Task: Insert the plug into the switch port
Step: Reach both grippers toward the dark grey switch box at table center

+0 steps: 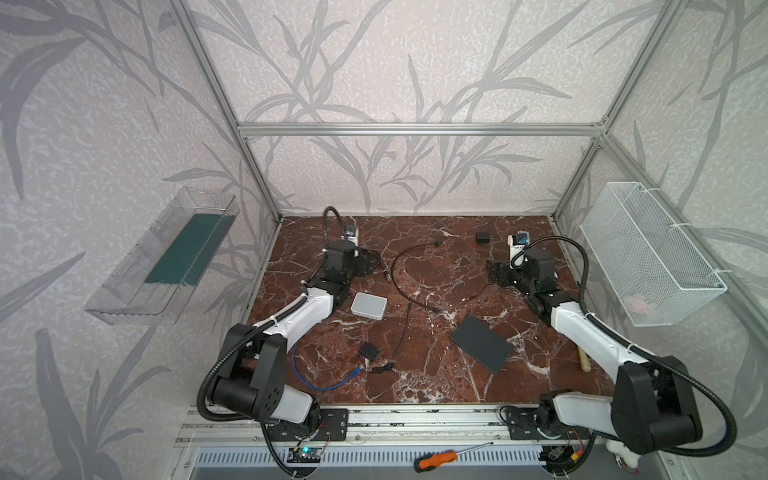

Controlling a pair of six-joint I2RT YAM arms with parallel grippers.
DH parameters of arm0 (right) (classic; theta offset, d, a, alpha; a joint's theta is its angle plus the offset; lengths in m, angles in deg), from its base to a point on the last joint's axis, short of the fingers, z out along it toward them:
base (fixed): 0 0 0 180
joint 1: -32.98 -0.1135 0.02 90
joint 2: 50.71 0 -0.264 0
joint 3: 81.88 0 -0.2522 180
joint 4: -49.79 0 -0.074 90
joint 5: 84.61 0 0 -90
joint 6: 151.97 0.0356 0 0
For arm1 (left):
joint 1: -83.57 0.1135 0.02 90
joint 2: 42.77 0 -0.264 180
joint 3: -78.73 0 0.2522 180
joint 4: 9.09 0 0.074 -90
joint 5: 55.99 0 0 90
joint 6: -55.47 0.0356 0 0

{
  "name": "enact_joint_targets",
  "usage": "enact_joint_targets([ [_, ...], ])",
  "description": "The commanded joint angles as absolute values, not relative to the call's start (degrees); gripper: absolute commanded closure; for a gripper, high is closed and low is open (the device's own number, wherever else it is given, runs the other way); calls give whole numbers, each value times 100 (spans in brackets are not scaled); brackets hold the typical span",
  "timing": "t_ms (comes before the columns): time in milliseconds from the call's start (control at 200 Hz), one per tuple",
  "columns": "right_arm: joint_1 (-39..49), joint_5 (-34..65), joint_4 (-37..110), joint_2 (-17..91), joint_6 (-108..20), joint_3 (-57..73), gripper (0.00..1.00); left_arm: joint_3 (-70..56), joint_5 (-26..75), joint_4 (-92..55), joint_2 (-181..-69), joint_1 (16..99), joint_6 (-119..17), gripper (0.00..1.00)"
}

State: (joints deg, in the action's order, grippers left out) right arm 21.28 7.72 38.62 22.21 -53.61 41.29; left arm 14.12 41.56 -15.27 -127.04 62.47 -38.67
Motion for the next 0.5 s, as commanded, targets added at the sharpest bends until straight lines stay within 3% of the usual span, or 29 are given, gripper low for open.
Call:
enact_joint_targets([
  [0, 1779, 1272, 1769, 2216, -4655, 4164, 11, 1218, 3609, -3299, -12948, 5485, -4134, 10],
  [335, 1435, 1817, -92, 2344, -4103, 4113, 19, 916, 1684, -4718, -13320, 3796, -4280, 15],
  [495, 1444, 1719, -315, 2326, -4173, 4268, 19, 715, 1693, -4835, -13806, 3275, -4518, 21],
])
